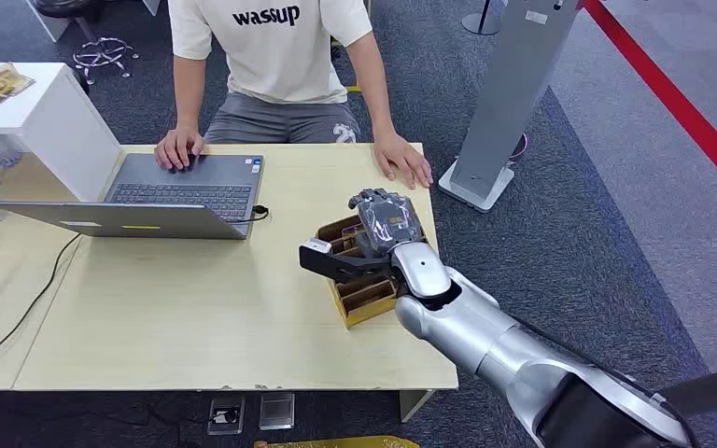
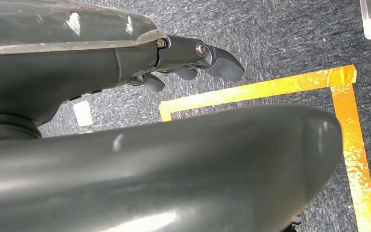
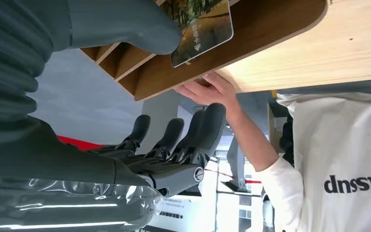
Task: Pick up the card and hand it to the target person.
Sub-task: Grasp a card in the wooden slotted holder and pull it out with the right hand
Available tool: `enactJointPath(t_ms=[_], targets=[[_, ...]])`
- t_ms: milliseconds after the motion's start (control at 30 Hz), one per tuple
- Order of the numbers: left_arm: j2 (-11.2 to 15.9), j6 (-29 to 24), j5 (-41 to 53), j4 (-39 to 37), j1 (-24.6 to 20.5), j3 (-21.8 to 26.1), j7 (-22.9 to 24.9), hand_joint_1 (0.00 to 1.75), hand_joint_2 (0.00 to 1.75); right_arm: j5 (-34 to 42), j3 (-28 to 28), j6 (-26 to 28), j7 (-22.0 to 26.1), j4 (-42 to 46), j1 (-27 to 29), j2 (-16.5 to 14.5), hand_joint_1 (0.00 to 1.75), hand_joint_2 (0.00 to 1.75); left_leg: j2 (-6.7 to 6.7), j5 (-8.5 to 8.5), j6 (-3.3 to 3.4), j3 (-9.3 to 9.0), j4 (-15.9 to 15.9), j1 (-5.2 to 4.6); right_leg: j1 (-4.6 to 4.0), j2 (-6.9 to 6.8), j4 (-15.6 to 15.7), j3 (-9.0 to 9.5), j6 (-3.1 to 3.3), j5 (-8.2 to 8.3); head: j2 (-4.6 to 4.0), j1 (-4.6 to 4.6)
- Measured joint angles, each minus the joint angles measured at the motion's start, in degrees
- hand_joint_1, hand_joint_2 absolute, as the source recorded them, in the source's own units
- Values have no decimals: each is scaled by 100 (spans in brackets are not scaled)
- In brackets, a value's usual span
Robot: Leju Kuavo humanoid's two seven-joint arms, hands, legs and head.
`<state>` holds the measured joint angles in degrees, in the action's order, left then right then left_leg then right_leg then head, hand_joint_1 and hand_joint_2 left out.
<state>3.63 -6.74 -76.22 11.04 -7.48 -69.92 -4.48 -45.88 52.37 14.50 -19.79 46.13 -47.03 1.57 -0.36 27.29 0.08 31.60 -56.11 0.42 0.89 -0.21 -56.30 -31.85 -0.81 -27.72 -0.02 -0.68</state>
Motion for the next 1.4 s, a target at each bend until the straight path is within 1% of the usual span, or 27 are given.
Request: enactJointPath(t_ms=[100,333,600,900,1300,1400], targets=[[0,-6,0,0,0,0,0,0,0,0,-2,1,16,-44,7,4,87,175,0,0,0,0,0,0,0,0,0,0,0,0,1,0],[0,-13,-5,0,1,0,0,0,0,7,-9,6,61,-169,11,4,83,175,0,0,0,0,0,0,0,0,0,0,0,0,0,0],[0,-19,-11,0,1,0,0,0,0,7,-11,5,82,-248,14,1,85,175,0,0,0,1,0,0,0,0,0,0,0,0,0,0],[0,-19,-42,0,5,0,0,0,0,36,-11,5,140,-292,21,-40,97,175,0,0,0,1,0,0,0,0,0,0,0,0,0,2],[0,-17,-16,0,1,-3,-1,0,0,96,-11,5,127,-344,21,-50,88,175,0,0,0,0,0,0,0,0,0,0,0,0,0,-1],[0,-9,-1,0,-4,-5,1,0,0,96,-11,5,126,-346,21,-48,91,175,0,0,0,0,0,0,0,0,0,0,0,0,1,2]])
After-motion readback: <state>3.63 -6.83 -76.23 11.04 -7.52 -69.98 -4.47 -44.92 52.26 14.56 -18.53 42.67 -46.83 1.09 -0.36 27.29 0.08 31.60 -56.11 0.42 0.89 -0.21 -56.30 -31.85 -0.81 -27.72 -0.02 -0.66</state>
